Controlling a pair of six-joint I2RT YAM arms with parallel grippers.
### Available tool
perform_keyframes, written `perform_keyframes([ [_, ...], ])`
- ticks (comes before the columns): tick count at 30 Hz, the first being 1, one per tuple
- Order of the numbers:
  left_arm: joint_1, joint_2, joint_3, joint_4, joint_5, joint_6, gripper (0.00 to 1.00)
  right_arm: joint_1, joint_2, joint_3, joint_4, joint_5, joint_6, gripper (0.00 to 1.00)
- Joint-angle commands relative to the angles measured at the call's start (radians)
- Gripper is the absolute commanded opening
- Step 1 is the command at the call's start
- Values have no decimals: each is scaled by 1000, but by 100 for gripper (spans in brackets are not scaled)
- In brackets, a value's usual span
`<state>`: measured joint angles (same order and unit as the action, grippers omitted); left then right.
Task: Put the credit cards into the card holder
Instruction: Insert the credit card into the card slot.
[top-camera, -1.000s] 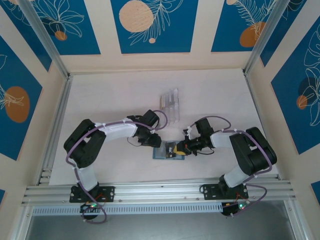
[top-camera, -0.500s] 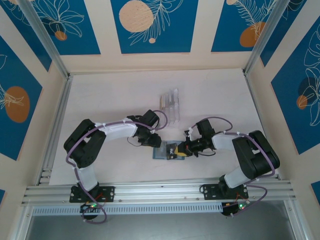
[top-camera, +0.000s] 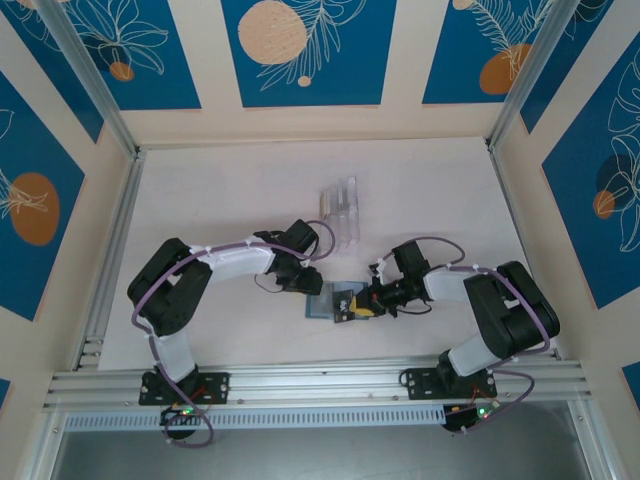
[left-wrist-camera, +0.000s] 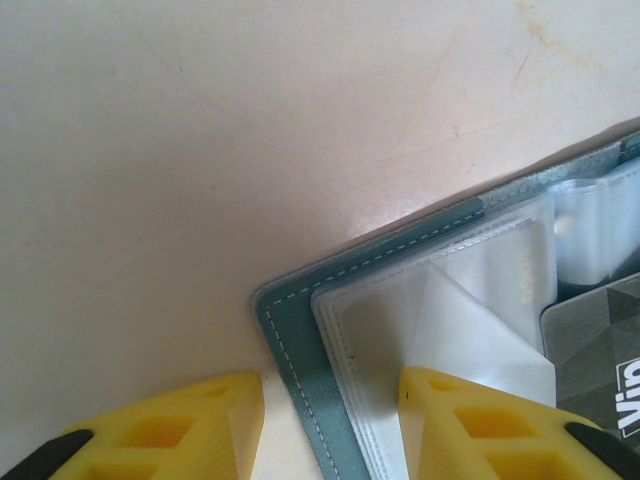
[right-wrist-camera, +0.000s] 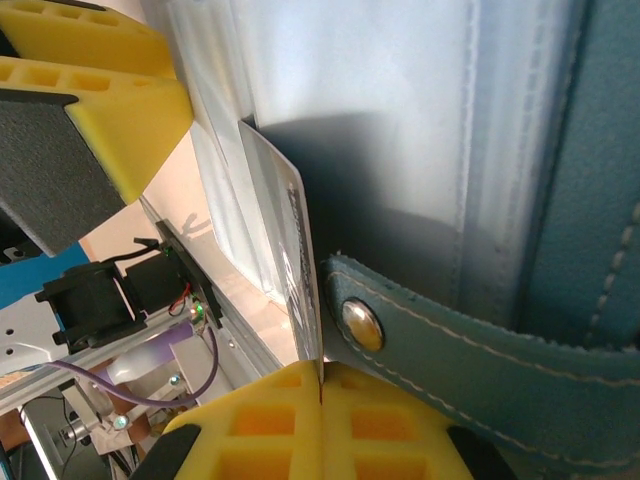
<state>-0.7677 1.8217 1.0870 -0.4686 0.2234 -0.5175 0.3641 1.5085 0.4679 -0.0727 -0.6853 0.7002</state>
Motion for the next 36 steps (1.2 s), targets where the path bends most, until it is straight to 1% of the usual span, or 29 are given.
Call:
perform_keyframes([
  [1,-9,100,-61,-8,-8,-9,40,16,-17,-27,-64,-3,16,0],
  [11,-10,103,-67,-3,-6,-11,40,21,26,12,-73,-28,-11,0],
  [17,-10,97,-78,3,-6,-15,40,16,62,56,-64,-13,-18,0],
  [27,-9,86,-97,8,-7,-18,40,-2,89,98,-41,52,-25,0],
  [36,-9,80,-105,8,-7,-19,40,35,93,62,68,127,39,0],
])
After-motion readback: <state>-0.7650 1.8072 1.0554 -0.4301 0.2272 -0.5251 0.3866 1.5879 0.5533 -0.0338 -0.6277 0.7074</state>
